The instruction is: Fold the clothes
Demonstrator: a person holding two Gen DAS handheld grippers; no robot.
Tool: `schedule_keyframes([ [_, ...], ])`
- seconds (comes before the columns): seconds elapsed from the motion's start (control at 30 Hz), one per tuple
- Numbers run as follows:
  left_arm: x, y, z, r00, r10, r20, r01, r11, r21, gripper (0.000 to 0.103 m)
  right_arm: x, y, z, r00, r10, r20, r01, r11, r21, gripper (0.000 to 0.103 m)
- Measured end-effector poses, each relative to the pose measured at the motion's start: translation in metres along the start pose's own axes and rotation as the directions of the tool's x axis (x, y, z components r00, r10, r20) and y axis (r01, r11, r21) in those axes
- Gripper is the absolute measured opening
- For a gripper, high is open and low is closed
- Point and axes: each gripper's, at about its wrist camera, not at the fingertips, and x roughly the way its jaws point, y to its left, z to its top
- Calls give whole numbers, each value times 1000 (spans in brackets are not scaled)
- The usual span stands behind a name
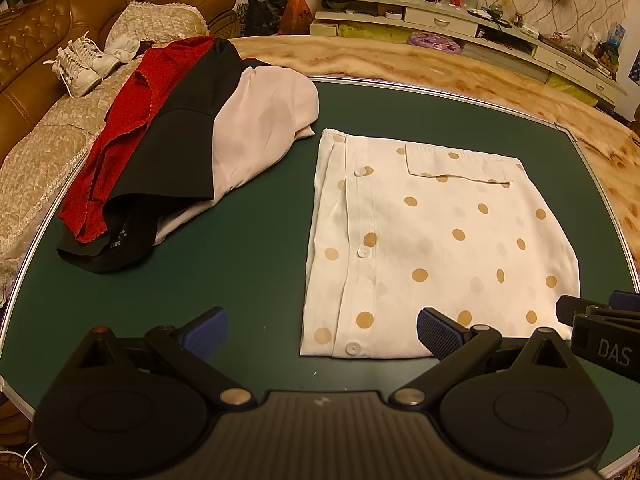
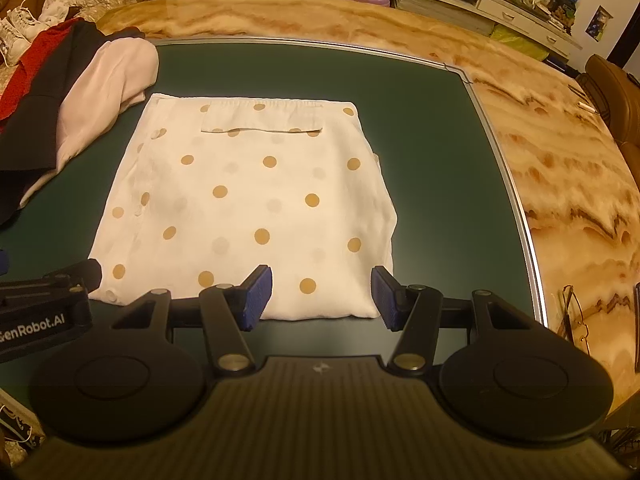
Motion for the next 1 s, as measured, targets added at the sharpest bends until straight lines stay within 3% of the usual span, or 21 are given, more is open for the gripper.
schedule_keyframes([
  [1.0,-13,5,-20,1000,-7,-8,7,1000,2,103,-11,5,-20,1000,-5,2,5,1000,-17,62],
])
